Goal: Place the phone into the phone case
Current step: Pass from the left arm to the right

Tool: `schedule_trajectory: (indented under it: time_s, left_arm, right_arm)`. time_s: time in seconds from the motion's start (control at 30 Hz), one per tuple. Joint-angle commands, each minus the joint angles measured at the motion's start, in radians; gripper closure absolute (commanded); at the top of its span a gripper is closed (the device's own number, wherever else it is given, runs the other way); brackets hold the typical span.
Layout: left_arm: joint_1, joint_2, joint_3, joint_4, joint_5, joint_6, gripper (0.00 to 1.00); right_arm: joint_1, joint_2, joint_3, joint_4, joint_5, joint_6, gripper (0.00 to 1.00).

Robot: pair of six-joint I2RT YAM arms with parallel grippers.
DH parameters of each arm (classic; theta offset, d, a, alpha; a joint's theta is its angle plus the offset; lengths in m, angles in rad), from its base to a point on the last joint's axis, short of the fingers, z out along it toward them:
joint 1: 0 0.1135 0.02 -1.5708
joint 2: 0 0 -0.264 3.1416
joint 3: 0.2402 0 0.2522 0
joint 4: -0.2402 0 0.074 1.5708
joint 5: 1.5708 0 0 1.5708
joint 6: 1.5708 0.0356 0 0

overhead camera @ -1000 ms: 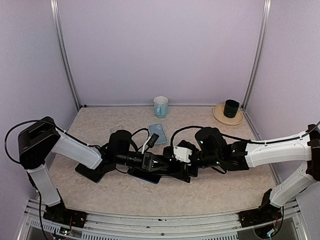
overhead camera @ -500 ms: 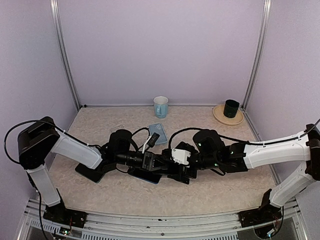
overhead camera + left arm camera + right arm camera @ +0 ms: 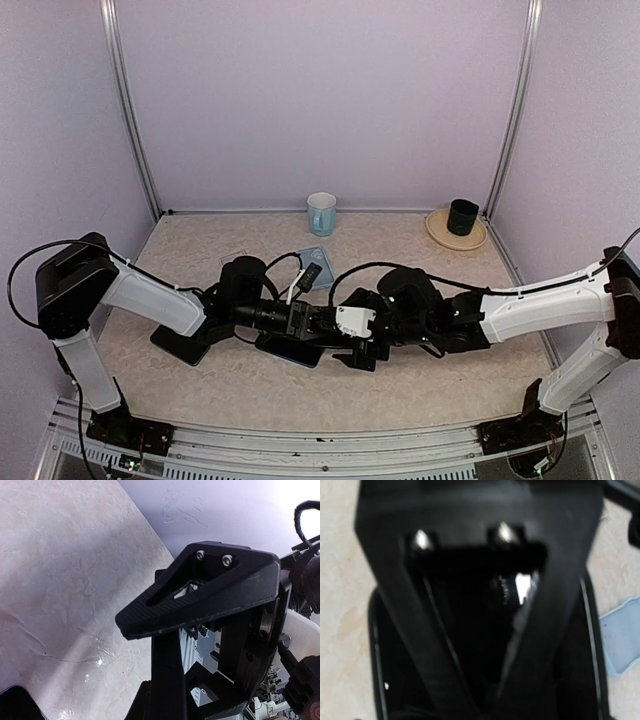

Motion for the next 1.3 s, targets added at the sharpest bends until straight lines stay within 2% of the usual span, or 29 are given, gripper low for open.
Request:
schedule_trajectory:
  time_s: [0.0,0.17,0.43,0.53,0.67,0.83,0.97,1.17,1.27]
  left_arm:
    - [-0.005,-0.028,0.042,0.048,0.011,0.002,1.00]
    - [-0.005,-0.020,0.045,0.050,0.012,-0.003,1.00]
    - [-0.005,-0.012,0.041,0.057,0.011,-0.008,1.00]
    - [-0.005,-0.009,0.038,0.069,0.013,-0.016,0.99]
    - [-0.003,-0.010,0.038,0.075,0.017,-0.018,0.83]
    - [0.010,-0.033,0.022,0.090,0.017,-0.018,0.55]
    - [0.036,-0.071,-0.008,0.086,0.015,-0.014,0.45]
    - [0.065,-0.129,-0.045,0.045,-0.004,0.010,0.36]
    - [0.083,-0.152,-0.064,0.024,-0.036,0.020,0.26]
  right_arm:
    - [0.042,0.019,0.014,0.058,0.103,-0.040,0.02]
    - [0.058,0.020,0.008,0.076,0.156,-0.058,0.09]
    - [0.066,0.018,0.010,0.065,0.154,-0.061,0.30]
    - [0.068,0.010,-0.001,0.075,0.144,-0.065,0.32]
    - [0.069,-0.001,-0.010,0.091,0.148,-0.057,0.33]
    - [0.068,-0.010,-0.011,0.091,0.162,-0.039,0.33]
    - [0.068,-0.012,-0.015,0.092,0.173,-0.024,0.33]
    - [0.063,-0.010,-0.014,0.095,0.192,-0.003,0.33]
    - [0.055,-0.012,-0.015,0.100,0.195,0.013,0.33]
